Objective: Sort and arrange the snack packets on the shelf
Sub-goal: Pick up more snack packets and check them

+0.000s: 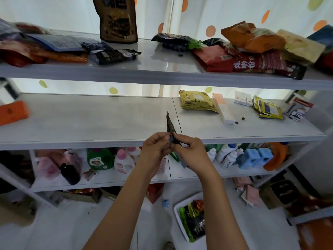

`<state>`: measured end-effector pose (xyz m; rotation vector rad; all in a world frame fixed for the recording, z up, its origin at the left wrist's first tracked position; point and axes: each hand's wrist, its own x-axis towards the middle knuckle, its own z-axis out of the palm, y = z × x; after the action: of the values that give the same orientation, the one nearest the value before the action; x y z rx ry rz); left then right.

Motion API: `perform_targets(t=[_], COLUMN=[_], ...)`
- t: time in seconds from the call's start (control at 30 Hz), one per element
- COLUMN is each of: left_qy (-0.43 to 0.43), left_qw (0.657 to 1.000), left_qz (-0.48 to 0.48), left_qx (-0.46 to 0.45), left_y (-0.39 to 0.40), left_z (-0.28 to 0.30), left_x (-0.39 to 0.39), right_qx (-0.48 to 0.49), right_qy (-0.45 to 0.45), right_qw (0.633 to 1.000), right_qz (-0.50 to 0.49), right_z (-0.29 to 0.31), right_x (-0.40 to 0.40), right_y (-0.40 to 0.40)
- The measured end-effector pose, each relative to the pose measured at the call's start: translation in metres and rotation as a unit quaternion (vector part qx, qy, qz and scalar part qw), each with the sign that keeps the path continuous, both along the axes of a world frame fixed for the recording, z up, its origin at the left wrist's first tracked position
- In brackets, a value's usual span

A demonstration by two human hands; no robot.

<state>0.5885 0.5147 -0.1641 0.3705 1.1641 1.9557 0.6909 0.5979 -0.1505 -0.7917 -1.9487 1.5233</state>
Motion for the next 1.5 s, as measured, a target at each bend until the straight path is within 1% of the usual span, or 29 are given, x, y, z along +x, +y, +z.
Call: perform_targets(t=[0.13, 0.33, 0.5, 0.67, 0.9, 1.0, 1.13, 1.27, 1.37, 1.5], left_qy=[0.006, 0.017, 0.005, 0.005, 0.013, 0.045, 0.089, 0.119, 0.151, 0.22], left_qw=[0.999, 0.999, 1.0, 0.999, 0.999, 0.998, 0.991, 0.989, 0.984, 0.969], left_qz=[0.019, 0.025, 0.007, 0.031, 0.032, 0.047, 0.078, 0.063, 0.042, 0.021], left_qx=[-0.027, -0.016, 0.007, -0.013, -0.014, -0.025, -0.057, -0.063, -0.084, -0.115], left_y=[-0.002, -0.005, -0.011, -0.014, -0.015, -0.012, -0.007, -0.006, -0.006, -0.007], left_z=[0.0, 0.0, 0.001, 0.003, 0.005, 0.008, 0.009, 0.006, 0.006, 0.003], left_x=[-0.001, -0.006, -0.007, -0.009, -0.015, -0.013, -0.009, -0.009, -0.011, -0.015], right_qx=[0.012, 0.025, 0.034, 0.05, 0.079, 0.074, 0.093, 0.051, 0.044, 0.047], right_qy=[-0.038, -0.019, -0.014, -0.027, -0.026, -0.042, -0.069, -0.037, -0.009, -0.024], right_qw=[0.999, 0.999, 0.999, 0.998, 0.996, 0.996, 0.993, 0.998, 0.999, 0.998], right_qz=[0.005, 0.023, 0.029, 0.029, 0.035, 0.031, 0.03, 0.002, -0.023, -0.03], right_z=[-0.003, 0.002, 0.002, 0.004, 0.007, 0.005, 0.006, 0.011, 0.014, 0.011], right_x=[-0.001, -0.002, -0.004, -0.006, -0.01, -0.011, -0.013, -0.012, -0.011, -0.012], right_y=[0.001, -0.005, -0.006, -0.01, -0.015, -0.014, -0.014, -0.016, -0.019, -0.015])
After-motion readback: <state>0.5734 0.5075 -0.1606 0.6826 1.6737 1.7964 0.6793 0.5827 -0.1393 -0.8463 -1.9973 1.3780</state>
